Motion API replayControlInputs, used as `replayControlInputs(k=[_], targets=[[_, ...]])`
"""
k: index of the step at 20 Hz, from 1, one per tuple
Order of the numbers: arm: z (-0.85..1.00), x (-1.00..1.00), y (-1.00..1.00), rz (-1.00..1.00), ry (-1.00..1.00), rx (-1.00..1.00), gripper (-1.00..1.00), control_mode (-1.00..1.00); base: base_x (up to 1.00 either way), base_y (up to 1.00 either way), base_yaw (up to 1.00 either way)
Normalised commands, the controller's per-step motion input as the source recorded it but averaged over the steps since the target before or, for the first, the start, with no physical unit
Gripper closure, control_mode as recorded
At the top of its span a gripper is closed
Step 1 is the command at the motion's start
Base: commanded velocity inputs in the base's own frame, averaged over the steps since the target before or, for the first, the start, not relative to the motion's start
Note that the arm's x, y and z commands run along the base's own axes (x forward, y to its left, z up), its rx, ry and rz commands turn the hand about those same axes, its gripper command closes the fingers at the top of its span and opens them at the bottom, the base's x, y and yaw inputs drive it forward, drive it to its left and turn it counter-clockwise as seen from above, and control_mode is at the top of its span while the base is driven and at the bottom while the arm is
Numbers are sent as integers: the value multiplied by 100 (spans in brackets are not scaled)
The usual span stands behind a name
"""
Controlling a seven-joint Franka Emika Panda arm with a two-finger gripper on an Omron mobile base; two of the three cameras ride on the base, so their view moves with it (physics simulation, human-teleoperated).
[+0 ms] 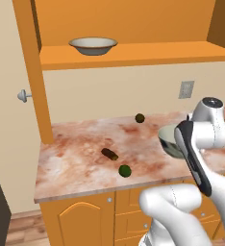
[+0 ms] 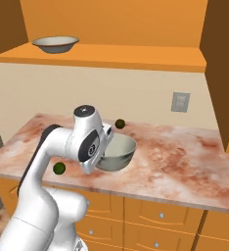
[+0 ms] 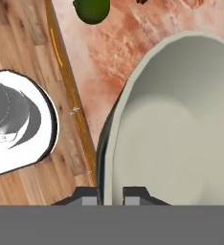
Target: Pick both bowls and place them on the counter. Then place the sweet potato in one bowl and place the lime in the other bowl.
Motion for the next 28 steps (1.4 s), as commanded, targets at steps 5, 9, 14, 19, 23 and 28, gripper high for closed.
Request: replayControlInputs(k=[5, 9, 14, 19, 23, 28], targets=[[-28, 68, 0, 6, 4, 3, 100, -100, 0, 0, 0], [-32, 62, 0, 8, 0, 3, 100, -100, 0, 0, 0], [-39, 60, 0, 6, 0, 2, 100, -100, 0, 0, 0], [-44, 43, 0, 1, 0, 0, 100, -100, 0, 0, 0], [-43, 30, 0, 1, 0, 0, 100, -100, 0, 0, 0], [-33, 16, 0, 1, 0, 0, 100, -100, 0, 0, 0]])
